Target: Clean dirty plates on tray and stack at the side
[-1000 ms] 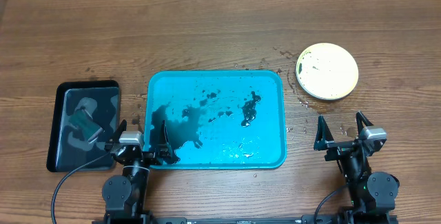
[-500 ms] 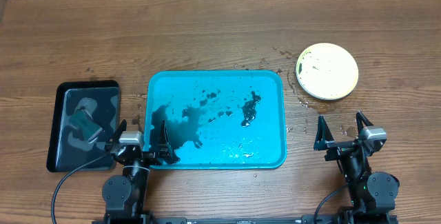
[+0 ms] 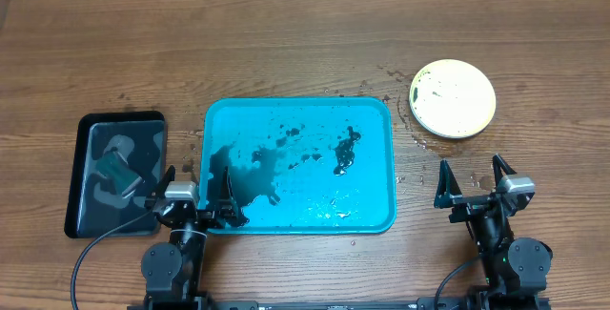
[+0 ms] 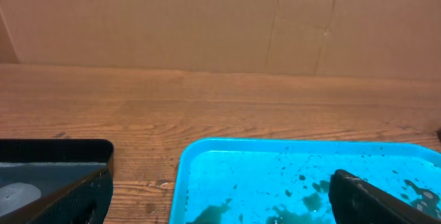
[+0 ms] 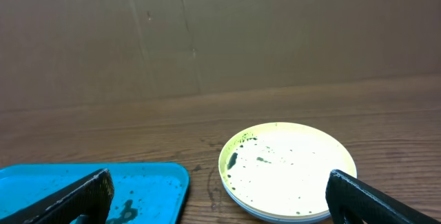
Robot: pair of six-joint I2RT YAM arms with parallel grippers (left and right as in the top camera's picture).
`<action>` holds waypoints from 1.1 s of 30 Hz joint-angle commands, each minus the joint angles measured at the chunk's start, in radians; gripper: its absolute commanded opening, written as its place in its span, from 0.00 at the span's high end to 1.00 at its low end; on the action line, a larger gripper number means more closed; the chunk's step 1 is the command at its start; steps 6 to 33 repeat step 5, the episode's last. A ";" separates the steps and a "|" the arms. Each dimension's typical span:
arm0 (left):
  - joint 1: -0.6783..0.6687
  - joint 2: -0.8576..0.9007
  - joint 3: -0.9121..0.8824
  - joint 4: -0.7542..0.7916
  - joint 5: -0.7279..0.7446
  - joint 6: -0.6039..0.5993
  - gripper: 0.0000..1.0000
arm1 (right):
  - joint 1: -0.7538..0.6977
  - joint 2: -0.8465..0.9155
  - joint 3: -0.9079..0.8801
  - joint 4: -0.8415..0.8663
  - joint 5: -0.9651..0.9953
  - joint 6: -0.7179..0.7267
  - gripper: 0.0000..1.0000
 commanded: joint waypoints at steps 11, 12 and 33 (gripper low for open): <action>-0.006 -0.010 -0.004 -0.002 -0.014 -0.004 0.00 | 0.005 -0.010 -0.010 0.004 0.010 -0.003 0.00; -0.006 -0.010 -0.004 -0.002 -0.014 -0.004 0.00 | 0.005 -0.010 -0.010 0.004 0.010 -0.003 0.00; -0.006 -0.010 -0.004 -0.002 -0.014 -0.004 0.00 | 0.005 -0.010 -0.010 0.004 0.010 -0.003 0.00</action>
